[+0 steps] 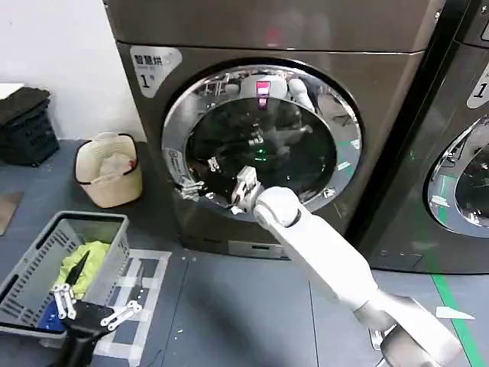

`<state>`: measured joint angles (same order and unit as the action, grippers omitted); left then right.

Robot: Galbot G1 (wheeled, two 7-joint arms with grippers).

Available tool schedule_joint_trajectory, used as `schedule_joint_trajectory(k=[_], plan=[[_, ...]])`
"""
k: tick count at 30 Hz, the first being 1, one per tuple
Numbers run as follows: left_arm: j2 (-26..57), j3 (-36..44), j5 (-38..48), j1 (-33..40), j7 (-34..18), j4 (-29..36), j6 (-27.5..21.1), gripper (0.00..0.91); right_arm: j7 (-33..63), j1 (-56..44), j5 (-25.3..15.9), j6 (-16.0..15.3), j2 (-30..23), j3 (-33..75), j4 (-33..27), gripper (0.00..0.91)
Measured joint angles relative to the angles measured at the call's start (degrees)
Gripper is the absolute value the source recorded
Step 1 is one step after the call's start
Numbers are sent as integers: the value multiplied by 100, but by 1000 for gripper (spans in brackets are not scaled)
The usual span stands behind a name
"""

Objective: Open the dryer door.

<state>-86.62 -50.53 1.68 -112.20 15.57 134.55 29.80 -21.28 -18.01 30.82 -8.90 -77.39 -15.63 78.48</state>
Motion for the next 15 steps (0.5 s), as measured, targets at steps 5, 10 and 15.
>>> schedule_joint_trajectory(k=[5, 10, 15], plan=[[-1, 0, -3, 1, 0, 0, 4, 907, -23, 24, -8, 9, -43, 7, -71, 907], [-2, 0, -3, 5, 0, 0, 5, 907, -49, 43, -19, 17, -81, 10, -140, 907], [-3, 0, -3, 8, 0, -3, 6, 907, -81, 66, -24, 19, -114, 13, -190, 907]])
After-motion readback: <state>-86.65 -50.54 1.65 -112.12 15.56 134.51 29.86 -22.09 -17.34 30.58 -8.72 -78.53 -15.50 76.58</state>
